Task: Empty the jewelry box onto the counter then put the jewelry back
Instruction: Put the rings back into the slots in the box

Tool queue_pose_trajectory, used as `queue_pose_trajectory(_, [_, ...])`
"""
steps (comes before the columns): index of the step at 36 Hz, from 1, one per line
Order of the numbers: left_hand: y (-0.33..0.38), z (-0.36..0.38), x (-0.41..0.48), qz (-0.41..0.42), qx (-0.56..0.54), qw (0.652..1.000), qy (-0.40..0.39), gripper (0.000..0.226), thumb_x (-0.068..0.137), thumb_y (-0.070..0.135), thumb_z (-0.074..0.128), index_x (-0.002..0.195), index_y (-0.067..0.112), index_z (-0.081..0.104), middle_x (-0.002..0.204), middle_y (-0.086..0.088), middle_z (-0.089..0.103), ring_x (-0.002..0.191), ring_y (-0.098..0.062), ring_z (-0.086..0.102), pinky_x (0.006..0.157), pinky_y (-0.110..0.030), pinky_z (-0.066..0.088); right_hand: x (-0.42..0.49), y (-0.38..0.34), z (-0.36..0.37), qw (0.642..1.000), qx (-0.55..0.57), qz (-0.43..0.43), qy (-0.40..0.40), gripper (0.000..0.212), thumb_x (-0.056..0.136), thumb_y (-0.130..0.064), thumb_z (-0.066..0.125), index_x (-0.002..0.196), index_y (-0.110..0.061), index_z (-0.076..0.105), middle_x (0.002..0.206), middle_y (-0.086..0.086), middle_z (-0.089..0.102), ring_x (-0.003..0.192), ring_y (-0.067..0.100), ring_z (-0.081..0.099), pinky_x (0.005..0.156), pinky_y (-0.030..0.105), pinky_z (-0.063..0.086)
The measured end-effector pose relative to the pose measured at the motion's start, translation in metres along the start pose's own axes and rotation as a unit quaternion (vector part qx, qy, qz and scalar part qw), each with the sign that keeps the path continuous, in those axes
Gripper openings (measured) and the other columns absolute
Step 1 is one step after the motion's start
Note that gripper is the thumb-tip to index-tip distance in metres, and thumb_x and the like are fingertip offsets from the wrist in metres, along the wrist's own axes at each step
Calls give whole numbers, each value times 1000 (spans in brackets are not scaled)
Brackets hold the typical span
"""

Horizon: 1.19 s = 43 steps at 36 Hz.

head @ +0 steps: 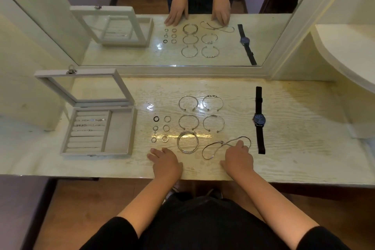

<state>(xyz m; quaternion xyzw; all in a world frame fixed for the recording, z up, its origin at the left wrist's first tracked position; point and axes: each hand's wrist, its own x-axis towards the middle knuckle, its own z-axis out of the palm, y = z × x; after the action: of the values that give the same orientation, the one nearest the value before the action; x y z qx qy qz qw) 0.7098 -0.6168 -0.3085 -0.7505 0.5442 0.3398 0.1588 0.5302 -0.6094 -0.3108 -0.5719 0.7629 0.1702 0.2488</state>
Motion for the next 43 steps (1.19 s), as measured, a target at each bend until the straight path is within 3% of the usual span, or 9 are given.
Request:
queue_pose_trajectory(3, [-4, -4, -1, -1, -46, 999, 9, 55, 92, 23, 46, 137, 0, 26, 150, -32, 3, 139, -46, 5, 107, -47, 29, 3, 7, -6, 1000, 24, 1, -11, 45, 91, -38, 51, 123, -6, 50, 131, 12, 33, 117, 26, 41, 88, 32, 44])
queue_pose_trajectory(6, [-6, -6, -3, 8, -101, 993, 58, 41, 90, 19, 46, 126, 0, 40, 137, -22, 36, 127, -35, 34, 98, -41, 37, 4, 12, -11, 999, 54, 1, -3, 42, 93, -37, 47, 120, -6, 51, 129, 11, 39, 115, 26, 46, 82, 32, 45])
queue_pose_trajectory(8, [-2, -5, -8, 17, -140, 986, 85, 41, 90, 18, 48, 127, 1, 43, 130, -18, 43, 119, -31, 44, 93, -38, 39, 5, 16, -14, 997, 78, -17, 18, 37, 93, -35, 46, 116, -6, 54, 125, 12, 44, 111, 27, 49, 78, 32, 43])
queue_pose_trajectory(12, [9, -1, -17, 34, -203, 973, 110, 46, 90, 15, 49, 133, 3, 41, 136, -16, 42, 121, -28, 46, 93, -32, 38, 3, 17, -17, 986, 145, -60, 49, 30, 92, -28, 47, 109, -6, 59, 116, 11, 52, 102, 25, 55, 72, 28, 41])
queue_pose_trajectory(15, [15, 2, -22, 36, -222, 968, 113, 40, 90, 15, 48, 129, 5, 45, 131, -16, 47, 117, -27, 49, 82, -25, 34, 2, 18, -19, 976, 183, -96, 61, 29, 93, -26, 47, 109, -7, 60, 111, 10, 55, 98, 23, 56, 72, 27, 41])
queue_pose_trajectory(22, [21, 11, -32, 39, -241, 962, 120, 39, 90, 14, 48, 128, 7, 48, 128, -13, 51, 114, -24, 52, 82, -25, 36, 1, 25, -21, 957, 248, -132, 70, 28, 91, -22, 49, 112, -9, 63, 113, 6, 59, 99, 19, 57, 78, 29, 45])
queue_pose_trajectory(33, [20, 21, -38, 48, -260, 956, 128, 39, 90, 12, 48, 128, 7, 49, 131, -11, 50, 116, -23, 51, 94, -31, 40, 1, 27, -18, 949, 265, -161, 58, 25, 91, -21, 50, 110, -10, 62, 110, 4, 58, 94, 15, 55, 76, 24, 42])
queue_pose_trajectory(43, [9, 13, -25, 64, -269, 954, 115, 37, 90, 14, 47, 127, 9, 49, 131, -9, 49, 117, -21, 50, 93, -28, 39, -1, 10, -19, 949, 268, -152, 72, 25, 91, -18, 49, 110, -10, 63, 110, 5, 59, 91, 16, 56, 78, 27, 45])
